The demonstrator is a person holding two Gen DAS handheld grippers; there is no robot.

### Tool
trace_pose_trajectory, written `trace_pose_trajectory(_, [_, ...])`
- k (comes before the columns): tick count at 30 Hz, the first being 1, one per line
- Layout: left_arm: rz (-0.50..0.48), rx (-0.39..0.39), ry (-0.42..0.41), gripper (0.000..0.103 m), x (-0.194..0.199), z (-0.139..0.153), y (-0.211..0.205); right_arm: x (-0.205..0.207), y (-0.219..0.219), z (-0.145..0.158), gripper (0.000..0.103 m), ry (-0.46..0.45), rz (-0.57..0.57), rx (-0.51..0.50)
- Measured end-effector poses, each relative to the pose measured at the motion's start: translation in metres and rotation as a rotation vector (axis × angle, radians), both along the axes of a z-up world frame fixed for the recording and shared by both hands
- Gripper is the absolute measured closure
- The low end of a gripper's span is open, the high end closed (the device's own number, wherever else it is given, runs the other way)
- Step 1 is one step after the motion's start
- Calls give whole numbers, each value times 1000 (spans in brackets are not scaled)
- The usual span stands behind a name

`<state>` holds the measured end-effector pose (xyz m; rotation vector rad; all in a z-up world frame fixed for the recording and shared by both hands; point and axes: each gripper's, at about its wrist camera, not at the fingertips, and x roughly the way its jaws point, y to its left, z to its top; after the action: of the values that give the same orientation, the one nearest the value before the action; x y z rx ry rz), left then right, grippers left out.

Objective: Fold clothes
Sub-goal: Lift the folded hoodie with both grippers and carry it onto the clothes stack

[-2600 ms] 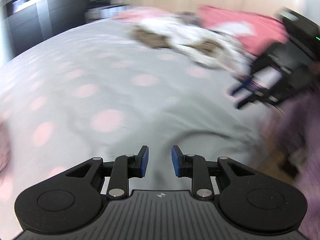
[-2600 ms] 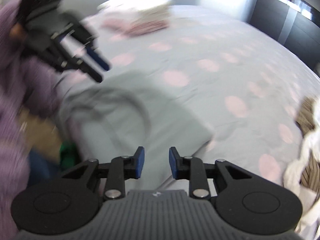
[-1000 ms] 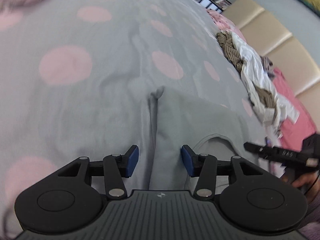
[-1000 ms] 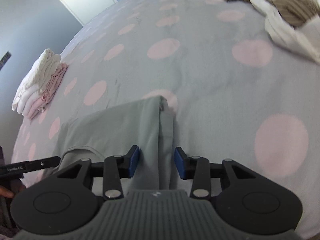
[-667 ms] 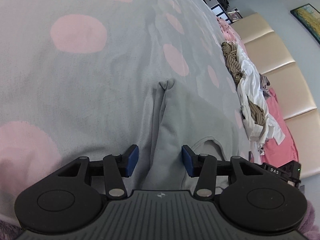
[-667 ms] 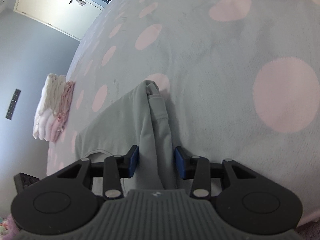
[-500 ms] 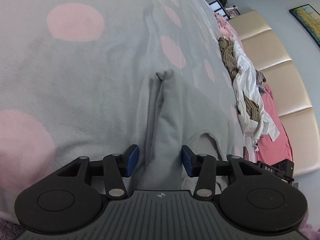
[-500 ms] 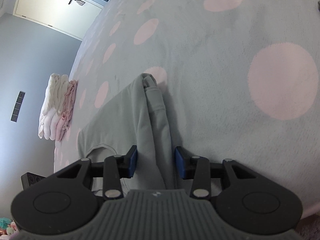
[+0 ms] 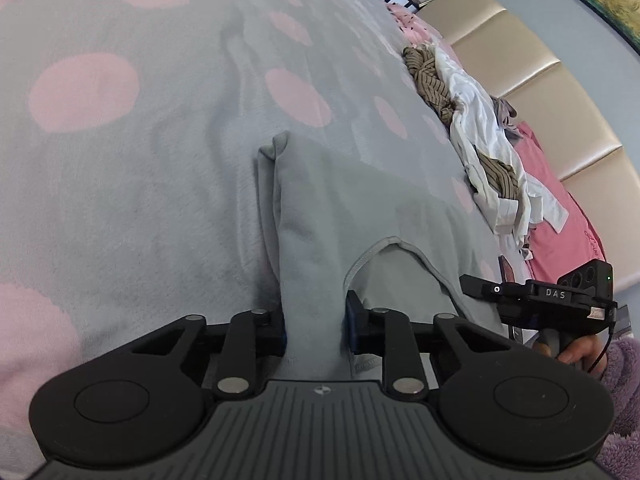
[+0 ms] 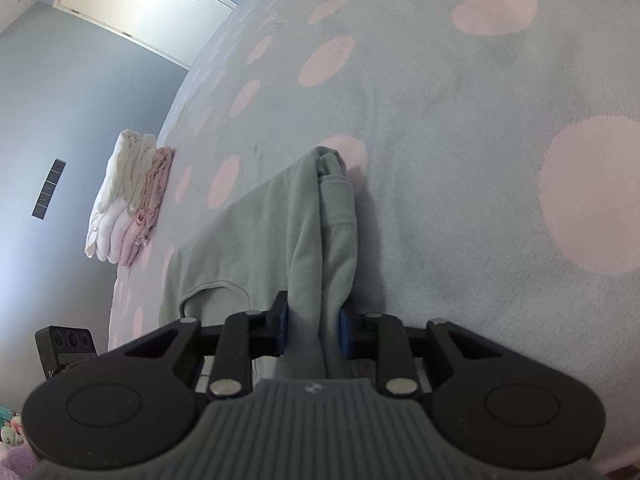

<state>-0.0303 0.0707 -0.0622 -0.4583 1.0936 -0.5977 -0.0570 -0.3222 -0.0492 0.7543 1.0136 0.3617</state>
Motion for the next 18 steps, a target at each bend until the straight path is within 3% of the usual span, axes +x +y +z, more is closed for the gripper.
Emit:
trace_pose_trajectory(7, [-10, -30, -68, 86, -4, 24, -1, -1, 8, 40, 79, -104, 44, 13])
trace_pose_trajectory(12, [30, -67, -117, 86, 0, 47, 8, 6, 11, 57, 80, -126, 19, 37])
trace_pose_trajectory(18, [56, -54, -172, 86, 16, 93, 34, 24, 35, 91, 80, -163, 21, 48])
